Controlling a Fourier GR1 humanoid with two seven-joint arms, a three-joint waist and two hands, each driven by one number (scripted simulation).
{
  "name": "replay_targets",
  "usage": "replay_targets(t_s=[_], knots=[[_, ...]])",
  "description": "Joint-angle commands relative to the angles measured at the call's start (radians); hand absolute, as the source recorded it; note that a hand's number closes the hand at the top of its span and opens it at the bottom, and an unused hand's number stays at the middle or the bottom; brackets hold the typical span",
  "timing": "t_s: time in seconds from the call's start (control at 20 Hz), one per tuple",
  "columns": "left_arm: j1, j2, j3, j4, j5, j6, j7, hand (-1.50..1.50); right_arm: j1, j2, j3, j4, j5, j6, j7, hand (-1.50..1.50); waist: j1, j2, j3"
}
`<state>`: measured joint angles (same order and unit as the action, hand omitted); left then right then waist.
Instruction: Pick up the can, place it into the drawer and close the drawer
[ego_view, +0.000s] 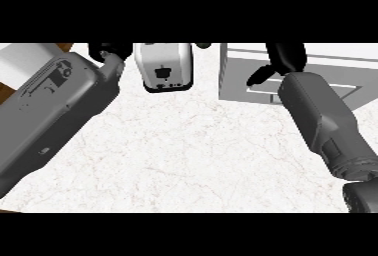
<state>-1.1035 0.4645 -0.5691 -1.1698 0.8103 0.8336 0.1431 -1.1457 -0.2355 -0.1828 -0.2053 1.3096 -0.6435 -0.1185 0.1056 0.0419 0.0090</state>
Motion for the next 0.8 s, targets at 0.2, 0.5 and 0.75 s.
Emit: replay_targets(t_s=[0.2,0.5,0.75], knots=[[0.045,0.009,-0.011,-0.056,-0.010,-0.005,0.011,-1.50,-0.091,0.057,-0.171,0.001,-0.200,0.110,-0.165,-1.50,0.014,-0.003,-0.003],[0.030,0.038,0.010,-0.078,-0.011,0.006,0.031,-1.50,-0.114,0.059,-0.375,-0.005,-0.413,0.230,-0.256,-1.50,0.007,-0.009,-0.001],[0.069,0.074,0.009,-0.128,-0.025,0.000,0.039,-1.50,-0.082,0.032,-0.415,0.004,-0.453,0.260,-0.335,-1.50,0.012,-0.008,-0.005]])
